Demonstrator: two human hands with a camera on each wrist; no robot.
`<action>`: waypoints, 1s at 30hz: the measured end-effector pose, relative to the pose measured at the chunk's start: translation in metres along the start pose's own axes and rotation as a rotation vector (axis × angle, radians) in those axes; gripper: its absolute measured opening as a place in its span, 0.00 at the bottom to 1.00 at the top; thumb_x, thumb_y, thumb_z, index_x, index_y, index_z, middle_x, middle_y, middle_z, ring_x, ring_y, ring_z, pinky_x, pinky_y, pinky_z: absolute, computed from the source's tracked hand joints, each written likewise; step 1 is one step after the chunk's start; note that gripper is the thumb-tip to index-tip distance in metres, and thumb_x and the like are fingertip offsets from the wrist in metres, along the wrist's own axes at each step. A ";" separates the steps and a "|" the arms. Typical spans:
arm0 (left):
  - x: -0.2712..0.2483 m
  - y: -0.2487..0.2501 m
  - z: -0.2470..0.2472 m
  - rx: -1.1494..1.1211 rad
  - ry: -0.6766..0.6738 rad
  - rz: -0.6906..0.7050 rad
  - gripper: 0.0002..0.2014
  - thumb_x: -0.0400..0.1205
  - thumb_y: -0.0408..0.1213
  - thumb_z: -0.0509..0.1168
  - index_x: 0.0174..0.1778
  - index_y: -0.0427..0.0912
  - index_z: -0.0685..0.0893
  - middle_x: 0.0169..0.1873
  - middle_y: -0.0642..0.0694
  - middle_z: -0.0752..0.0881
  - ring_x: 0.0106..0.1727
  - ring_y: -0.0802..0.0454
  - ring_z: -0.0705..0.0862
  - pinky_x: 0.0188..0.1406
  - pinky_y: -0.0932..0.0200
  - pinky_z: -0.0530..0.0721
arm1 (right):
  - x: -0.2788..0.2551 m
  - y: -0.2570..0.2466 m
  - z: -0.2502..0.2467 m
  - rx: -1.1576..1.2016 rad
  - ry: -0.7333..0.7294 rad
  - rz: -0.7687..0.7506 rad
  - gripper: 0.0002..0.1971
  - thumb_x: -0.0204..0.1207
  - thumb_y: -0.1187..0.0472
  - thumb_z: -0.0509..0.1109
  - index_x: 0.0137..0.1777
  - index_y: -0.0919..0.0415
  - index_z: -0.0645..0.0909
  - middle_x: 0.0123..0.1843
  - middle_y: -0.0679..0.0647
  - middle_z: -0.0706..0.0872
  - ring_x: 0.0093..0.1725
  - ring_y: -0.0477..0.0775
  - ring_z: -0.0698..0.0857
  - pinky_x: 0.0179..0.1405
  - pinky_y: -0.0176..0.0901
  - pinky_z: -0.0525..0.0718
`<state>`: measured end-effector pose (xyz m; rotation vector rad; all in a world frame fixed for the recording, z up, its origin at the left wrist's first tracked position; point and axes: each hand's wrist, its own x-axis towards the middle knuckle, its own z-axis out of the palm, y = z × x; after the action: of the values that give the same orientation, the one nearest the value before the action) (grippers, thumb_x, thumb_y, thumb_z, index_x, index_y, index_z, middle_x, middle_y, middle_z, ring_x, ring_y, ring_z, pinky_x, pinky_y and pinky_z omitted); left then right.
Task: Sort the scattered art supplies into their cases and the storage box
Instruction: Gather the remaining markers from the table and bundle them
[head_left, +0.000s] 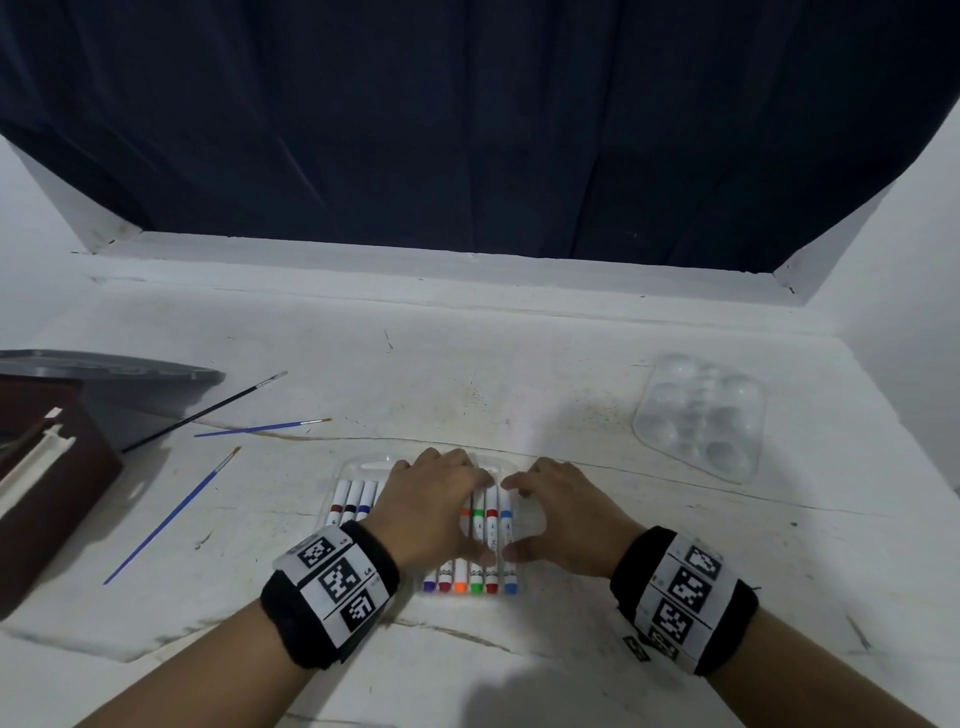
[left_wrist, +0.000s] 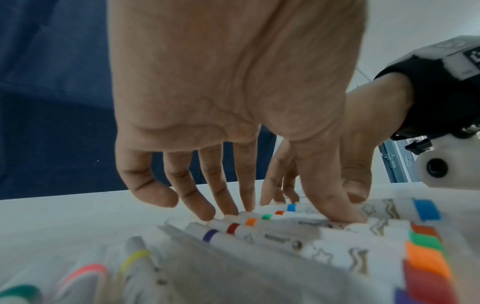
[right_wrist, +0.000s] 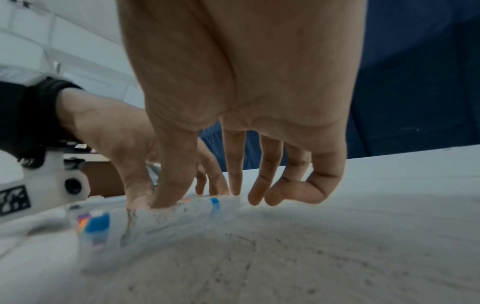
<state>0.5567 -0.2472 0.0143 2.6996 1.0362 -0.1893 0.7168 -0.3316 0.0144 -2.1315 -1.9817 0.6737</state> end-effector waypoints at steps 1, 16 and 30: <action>-0.001 0.000 0.001 -0.005 0.004 -0.002 0.38 0.71 0.60 0.76 0.76 0.56 0.74 0.67 0.55 0.77 0.68 0.52 0.74 0.71 0.47 0.72 | 0.002 -0.001 0.002 -0.003 -0.001 0.015 0.31 0.70 0.41 0.78 0.70 0.51 0.75 0.63 0.51 0.78 0.62 0.51 0.74 0.63 0.44 0.74; -0.027 -0.013 0.002 -0.281 0.114 -0.036 0.31 0.75 0.56 0.75 0.74 0.59 0.75 0.63 0.60 0.81 0.64 0.59 0.79 0.69 0.52 0.77 | 0.013 -0.009 -0.002 -0.121 -0.012 0.023 0.37 0.61 0.41 0.84 0.67 0.53 0.74 0.69 0.48 0.71 0.67 0.52 0.73 0.58 0.48 0.80; -0.137 -0.091 0.038 -0.440 0.244 -0.448 0.17 0.80 0.45 0.74 0.64 0.48 0.87 0.53 0.51 0.79 0.47 0.56 0.81 0.44 0.63 0.73 | 0.006 -0.014 0.002 -0.035 -0.037 -0.032 0.30 0.72 0.50 0.78 0.69 0.56 0.70 0.76 0.52 0.69 0.70 0.52 0.75 0.67 0.40 0.74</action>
<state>0.3931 -0.2800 -0.0101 2.1053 1.5375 0.2701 0.7035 -0.3247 0.0165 -2.1167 -2.0573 0.6829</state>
